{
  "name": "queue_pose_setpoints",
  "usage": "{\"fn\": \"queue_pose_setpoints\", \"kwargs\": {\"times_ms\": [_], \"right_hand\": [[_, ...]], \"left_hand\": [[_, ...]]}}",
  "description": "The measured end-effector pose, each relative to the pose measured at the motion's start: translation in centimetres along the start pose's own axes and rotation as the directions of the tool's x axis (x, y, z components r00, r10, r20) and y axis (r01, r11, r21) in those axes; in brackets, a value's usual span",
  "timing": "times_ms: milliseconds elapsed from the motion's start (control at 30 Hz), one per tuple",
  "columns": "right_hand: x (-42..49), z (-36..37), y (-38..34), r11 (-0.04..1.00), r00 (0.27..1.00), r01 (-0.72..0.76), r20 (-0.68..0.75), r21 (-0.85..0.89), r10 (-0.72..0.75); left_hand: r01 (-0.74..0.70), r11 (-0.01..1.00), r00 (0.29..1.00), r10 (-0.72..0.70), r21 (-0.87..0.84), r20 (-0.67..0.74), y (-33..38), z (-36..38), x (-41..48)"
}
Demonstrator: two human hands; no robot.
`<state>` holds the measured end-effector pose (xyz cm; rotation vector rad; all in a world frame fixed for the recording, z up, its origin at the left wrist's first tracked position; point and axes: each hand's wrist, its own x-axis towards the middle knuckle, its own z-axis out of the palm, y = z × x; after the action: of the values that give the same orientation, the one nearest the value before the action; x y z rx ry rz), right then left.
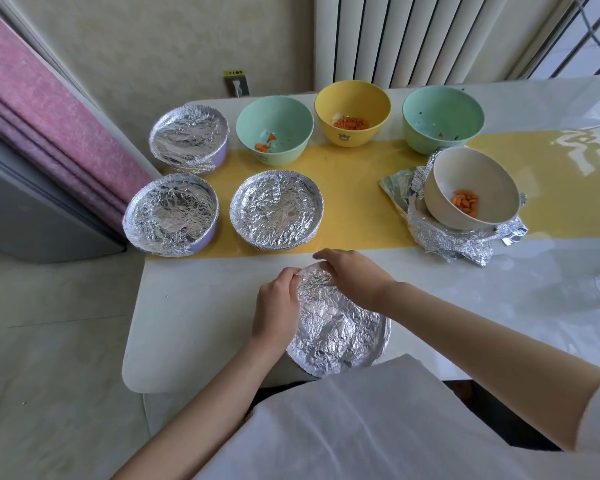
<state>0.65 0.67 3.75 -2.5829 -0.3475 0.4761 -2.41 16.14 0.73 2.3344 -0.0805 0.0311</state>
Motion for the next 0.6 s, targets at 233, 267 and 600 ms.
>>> {"fn": "queue_pose_setpoints", "kwargs": {"times_ms": [233, 267, 600], "right_hand": [[0.0, -0.6, 0.8, 0.995, 0.992, -0.046, 0.112, -0.090, 0.056], [0.0, -0.8, 0.7, 0.993, 0.989, -0.043, 0.135, -0.114, 0.058], [0.3, -0.3, 1.6, 0.991, 0.982, -0.032, 0.179, -0.129, 0.055]], "left_hand": [[0.161, 0.987, 0.984, -0.158, -0.028, 0.084, -0.2, 0.1, 0.2], [0.169, 0.985, 0.982, -0.166, -0.026, 0.093, -0.2, 0.2, 0.2], [0.174, 0.985, 0.978, -0.174, 0.004, 0.112, -0.4, 0.6, -0.2]]}}
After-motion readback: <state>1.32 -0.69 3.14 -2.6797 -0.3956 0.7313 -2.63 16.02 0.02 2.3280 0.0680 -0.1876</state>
